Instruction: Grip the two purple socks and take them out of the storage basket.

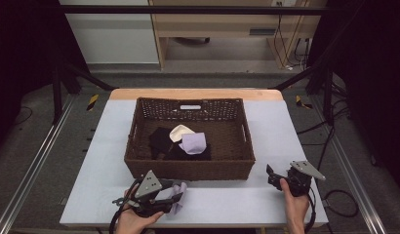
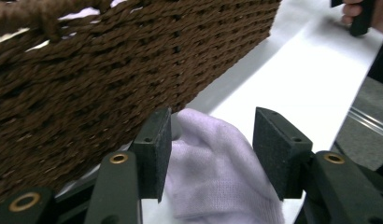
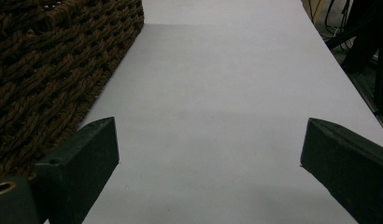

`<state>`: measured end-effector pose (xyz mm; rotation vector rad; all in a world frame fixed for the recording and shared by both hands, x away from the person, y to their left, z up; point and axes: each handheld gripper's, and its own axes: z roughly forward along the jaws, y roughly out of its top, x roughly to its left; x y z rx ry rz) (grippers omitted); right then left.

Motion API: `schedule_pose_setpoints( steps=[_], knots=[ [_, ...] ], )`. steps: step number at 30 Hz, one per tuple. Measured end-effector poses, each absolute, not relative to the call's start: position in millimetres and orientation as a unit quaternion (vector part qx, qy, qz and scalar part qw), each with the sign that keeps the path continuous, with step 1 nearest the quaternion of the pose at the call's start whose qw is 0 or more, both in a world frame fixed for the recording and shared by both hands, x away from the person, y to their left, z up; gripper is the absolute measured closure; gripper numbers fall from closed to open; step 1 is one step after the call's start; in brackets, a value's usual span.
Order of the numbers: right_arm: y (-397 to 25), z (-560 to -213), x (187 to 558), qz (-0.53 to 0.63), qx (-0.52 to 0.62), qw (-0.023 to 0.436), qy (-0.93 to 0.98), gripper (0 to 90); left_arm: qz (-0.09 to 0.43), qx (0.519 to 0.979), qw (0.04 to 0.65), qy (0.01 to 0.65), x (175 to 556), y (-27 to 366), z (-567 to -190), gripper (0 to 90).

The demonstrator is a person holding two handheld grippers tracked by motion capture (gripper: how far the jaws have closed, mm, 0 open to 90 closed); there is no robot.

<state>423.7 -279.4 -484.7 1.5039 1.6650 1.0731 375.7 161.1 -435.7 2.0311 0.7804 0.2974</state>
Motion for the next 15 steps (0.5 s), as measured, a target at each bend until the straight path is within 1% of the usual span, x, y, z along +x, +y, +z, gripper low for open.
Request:
schedule_pose_setpoints(
  steps=[6,15],
  knots=[
    [-279.4,-484.6,423.6,0.409,0.574,0.321,0.633,4.8,0.129,0.817,0.470,0.309,373.7,159.5,-425.3,47.5],
    [-279.3,-484.7,423.7,0.408,0.575,0.321,0.633,4.7,0.169,0.791,0.504,0.303,384.3,172.2,-386.6,50.2]
  ],
)
